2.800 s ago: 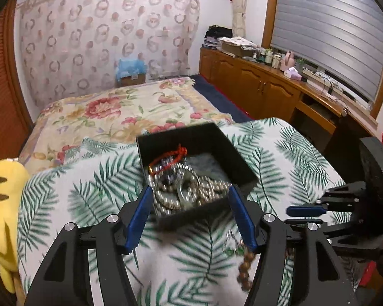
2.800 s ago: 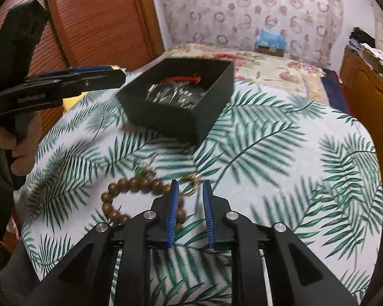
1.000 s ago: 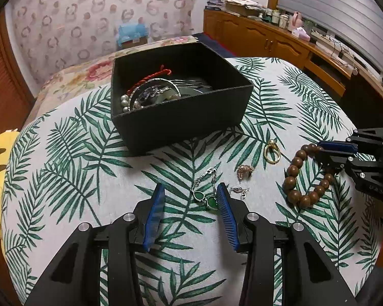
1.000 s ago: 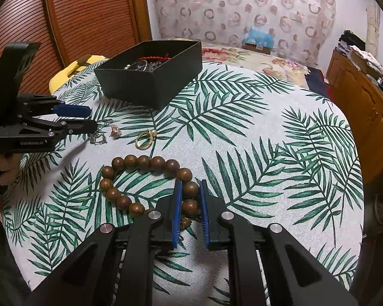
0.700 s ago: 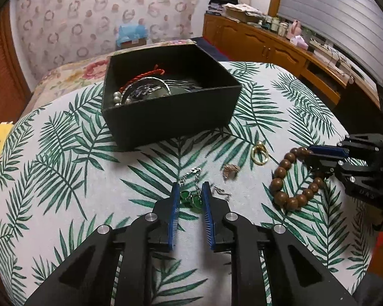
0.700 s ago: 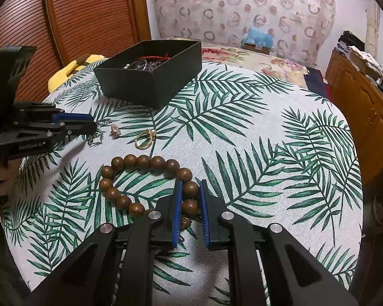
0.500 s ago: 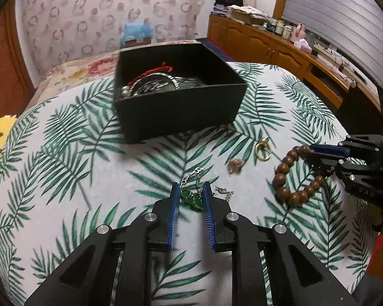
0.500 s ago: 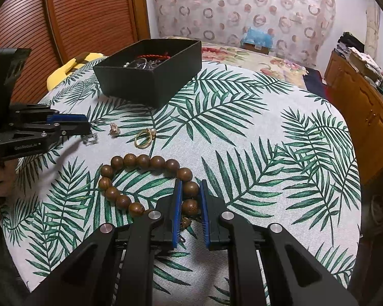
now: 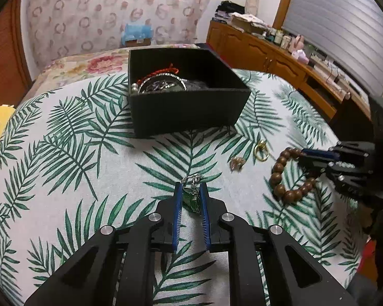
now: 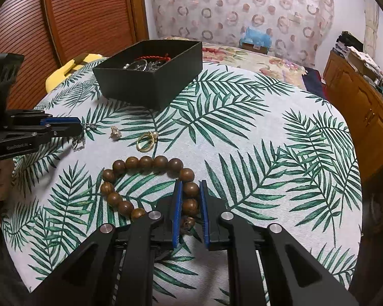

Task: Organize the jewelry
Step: 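Grasp the green pendant chain with the left tool while the right tool grasps the wooden bead bracelet, then carry the pendant chain and bead bracelet into the box and open both tools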

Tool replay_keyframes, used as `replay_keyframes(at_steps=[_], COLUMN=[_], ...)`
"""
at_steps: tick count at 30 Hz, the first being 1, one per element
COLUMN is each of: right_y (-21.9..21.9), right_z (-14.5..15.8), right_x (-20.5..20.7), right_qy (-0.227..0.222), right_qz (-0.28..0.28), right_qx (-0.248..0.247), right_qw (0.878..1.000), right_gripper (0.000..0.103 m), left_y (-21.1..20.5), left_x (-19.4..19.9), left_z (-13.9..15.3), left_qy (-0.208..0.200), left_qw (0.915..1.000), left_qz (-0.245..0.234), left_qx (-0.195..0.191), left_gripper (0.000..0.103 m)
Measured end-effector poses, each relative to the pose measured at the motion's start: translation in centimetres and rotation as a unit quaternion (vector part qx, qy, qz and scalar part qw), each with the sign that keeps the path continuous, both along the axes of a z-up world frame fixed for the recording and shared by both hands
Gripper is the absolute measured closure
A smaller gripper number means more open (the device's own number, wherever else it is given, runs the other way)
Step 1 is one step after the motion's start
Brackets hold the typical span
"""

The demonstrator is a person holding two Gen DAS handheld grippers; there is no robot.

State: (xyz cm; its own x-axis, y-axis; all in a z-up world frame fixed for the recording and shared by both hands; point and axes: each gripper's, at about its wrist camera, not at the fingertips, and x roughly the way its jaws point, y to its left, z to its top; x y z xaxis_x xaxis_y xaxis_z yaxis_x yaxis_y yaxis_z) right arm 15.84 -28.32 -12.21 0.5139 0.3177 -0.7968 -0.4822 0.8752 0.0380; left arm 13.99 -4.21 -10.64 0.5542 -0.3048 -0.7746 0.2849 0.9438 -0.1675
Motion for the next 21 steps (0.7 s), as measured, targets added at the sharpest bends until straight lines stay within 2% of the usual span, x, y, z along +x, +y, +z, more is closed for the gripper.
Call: replay_keyframes(at_steps=[11,21], right_y=[1.0,3.0], right_z=[3.3,7.2], right_x=[0.2,0.6], right_qy=[-0.034,-0.068], right_qz=[0.009,0.044], right_qx=[0.028,0.042], right_qw=[0.999,0.996], right_gripper=[0.088,0.088], left_y=[0.8,0.4], left_x=[0.5,1.8], left_z=[2.3,6.2], left_qy=[-0.03,-0.076], left_qw=[0.9992,0.9968], left_qz=[0.002,-0.005], left_qx=[-0.025,-0.025], left_gripper=[0.094,0.094])
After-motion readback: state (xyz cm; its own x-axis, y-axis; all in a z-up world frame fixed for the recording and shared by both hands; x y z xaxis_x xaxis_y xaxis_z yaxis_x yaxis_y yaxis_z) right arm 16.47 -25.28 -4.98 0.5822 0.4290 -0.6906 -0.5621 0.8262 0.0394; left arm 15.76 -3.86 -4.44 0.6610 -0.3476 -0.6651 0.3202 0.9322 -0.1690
